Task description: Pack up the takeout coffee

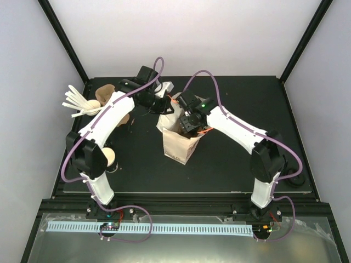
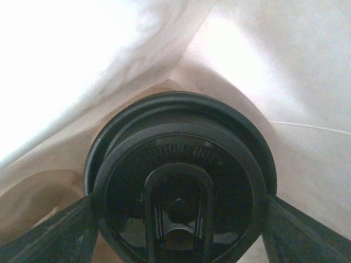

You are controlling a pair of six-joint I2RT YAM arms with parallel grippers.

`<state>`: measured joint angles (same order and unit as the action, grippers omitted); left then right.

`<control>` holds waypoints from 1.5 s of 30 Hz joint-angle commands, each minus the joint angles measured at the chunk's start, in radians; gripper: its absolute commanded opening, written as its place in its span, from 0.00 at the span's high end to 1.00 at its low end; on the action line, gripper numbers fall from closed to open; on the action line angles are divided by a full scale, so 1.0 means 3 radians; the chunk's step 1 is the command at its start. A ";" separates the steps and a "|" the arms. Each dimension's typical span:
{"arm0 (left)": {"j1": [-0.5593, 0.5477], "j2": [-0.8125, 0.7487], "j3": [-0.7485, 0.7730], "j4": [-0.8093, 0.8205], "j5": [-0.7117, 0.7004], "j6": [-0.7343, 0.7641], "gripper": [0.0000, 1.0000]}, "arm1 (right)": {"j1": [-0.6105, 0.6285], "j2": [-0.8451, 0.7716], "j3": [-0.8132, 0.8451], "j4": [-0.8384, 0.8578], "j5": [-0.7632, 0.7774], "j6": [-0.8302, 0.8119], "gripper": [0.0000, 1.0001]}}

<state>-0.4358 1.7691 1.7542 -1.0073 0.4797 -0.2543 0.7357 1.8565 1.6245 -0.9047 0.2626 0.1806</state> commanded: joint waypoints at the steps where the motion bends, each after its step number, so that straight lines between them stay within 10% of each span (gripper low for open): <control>1: 0.0012 -0.0183 0.0246 -0.0094 -0.0132 0.0330 0.98 | 0.0019 -0.0439 0.0129 -0.0236 0.0010 -0.0003 0.11; 29: -0.0684 -0.1594 -0.0815 0.0615 -0.1647 0.0838 0.98 | 0.0029 -0.2570 -0.1858 0.1423 -0.0718 0.0253 0.00; 40: -0.0751 -0.1746 -0.0998 0.0669 -0.1552 0.0669 0.98 | 0.0016 -0.2805 -0.2374 0.2099 -0.0640 0.0672 0.00; 45: -0.0744 -0.1652 -0.0965 0.0537 -0.1452 0.0630 0.98 | 0.0020 -0.2339 -0.1953 0.1462 -0.1052 0.0342 0.00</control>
<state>-0.6754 1.3014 1.4322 -0.8169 0.0750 -0.0345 0.7624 1.0599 0.9512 -0.2970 -0.0525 0.3267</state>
